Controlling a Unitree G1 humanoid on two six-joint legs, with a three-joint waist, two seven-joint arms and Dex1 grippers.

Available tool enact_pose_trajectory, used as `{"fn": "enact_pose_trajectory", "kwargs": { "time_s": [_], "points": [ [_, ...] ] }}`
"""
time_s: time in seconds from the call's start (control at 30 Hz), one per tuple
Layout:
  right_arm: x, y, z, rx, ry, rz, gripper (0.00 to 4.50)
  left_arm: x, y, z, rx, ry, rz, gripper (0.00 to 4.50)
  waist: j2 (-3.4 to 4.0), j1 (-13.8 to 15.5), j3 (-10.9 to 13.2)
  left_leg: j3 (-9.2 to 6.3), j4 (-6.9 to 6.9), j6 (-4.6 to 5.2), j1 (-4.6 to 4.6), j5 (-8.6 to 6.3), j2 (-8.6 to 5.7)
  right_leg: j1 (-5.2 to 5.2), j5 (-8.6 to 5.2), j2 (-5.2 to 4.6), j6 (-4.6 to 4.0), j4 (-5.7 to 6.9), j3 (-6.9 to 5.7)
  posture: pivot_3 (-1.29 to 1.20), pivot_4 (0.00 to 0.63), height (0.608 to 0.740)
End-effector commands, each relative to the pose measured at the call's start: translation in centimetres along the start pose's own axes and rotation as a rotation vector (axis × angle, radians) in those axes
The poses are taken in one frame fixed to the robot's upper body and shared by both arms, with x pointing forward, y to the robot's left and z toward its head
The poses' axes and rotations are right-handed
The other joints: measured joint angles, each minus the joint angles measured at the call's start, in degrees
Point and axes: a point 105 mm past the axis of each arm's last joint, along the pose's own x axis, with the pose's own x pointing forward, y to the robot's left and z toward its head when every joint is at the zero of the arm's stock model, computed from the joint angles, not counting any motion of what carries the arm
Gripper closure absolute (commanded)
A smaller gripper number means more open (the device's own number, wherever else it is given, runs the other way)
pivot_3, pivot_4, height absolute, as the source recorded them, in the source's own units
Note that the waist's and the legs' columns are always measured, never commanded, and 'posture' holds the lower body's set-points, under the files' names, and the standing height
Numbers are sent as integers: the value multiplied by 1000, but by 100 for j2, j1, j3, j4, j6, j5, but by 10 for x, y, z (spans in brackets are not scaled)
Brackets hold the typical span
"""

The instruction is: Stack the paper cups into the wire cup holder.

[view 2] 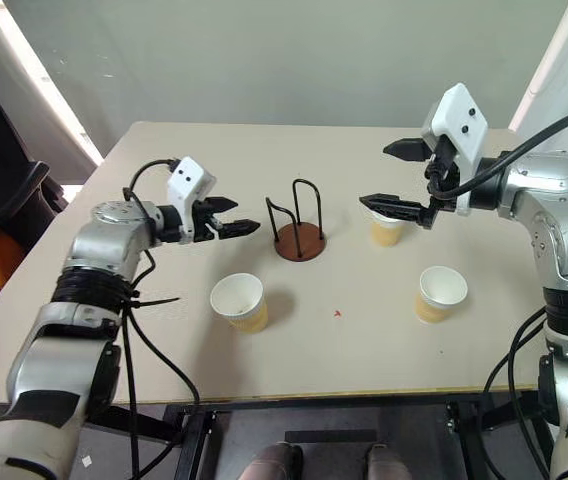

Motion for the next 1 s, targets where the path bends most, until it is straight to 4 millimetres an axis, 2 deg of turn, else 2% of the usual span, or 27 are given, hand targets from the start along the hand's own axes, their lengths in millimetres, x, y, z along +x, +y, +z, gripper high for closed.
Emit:
{"fn": "enact_pose_trajectory", "kwargs": {
  "time_s": [0.03, 0.27, 0.37, 0.67, 0.7, 0.83, 1.0],
  "points": [
    [-8, 0, 17, -55, -35, -26, 0, 17, -10, 20, 58, -47, -33, 520, 0, 15, 0, 0, 6, 0, -2, 0, -1, 0, -3, 0, 5, 0, 0, 0, 150, 740],
    [-9, 6, 16, -48, -28, -19, 0, 41, -18, 22, 65, -57, -1, 520, 0, 12, 0, 6, 37, 3, -15, -1, -1, -2, -14, 4, 26, 2, 7, 0, 150, 740],
    [-11, 9, 16, -47, -22, -16, 0, 44, -19, 26, 64, -70, -7, 1075, -1, 13, 0, 11, 45, 12, -18, -7, -2, -2, -12, 4, 32, 1, 14, 0, 150, 740],
    [-15, 8, 14, -47, -9, -26, 0, 36, -15, 32, 71, -90, -31, 4295, -1, 14, 1, 20, 78, 20, -27, -12, -9, -2, -9, 6, 49, 2, 31, 0, 150, 740],
    [-15, 8, 14, -49, -8, -25, 0, 36, -17, 34, 72, -100, -49, 4482, -1, 13, 1, 20, 79, 20, -27, -12, -9, -2, -9, 6, 50, 2, 32, 0, 150, 740],
    [-20, 15, 10, -40, 19, 38, 0, 32, -35, 49, 56, -163, -196, 4482, -1, 28, 1, 21, 81, 21, -30, -12, -9, -2, -9, 6, 52, 2, 33, 0, 150, 740],
    [-44, 40, -19, -52, 188, 249, 0, 17, -83, 71, 112, -215, -497, 4482, -1, 113, 0, 25, 101, 1, -77, -3, -14, -23, -23, 5, 75, 0, 37, 0, 150, 740]
  ]
}}
